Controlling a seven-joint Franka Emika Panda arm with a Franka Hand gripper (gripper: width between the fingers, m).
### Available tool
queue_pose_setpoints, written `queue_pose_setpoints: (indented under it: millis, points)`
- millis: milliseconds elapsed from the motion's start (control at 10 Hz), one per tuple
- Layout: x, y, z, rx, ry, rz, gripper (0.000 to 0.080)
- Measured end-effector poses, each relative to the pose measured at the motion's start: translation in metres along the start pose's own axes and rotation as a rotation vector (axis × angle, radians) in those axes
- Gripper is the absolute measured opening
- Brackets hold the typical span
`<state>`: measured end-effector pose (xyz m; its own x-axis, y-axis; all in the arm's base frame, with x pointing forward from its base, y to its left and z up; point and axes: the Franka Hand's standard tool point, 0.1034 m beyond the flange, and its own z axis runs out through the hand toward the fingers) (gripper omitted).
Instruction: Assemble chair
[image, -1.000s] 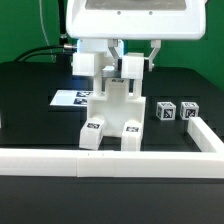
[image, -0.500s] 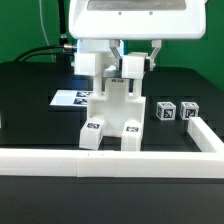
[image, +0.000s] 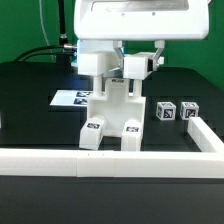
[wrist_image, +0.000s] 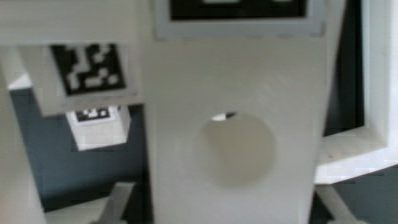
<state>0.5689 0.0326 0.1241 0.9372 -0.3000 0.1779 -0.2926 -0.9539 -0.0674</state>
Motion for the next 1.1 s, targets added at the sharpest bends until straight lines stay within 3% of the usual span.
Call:
queue_pose_setpoints:
  millis: [1100]
  points:
    - [-0.0021, -0.0025, -0.0011, 0.004, 0.029, -0.015, 0.0285]
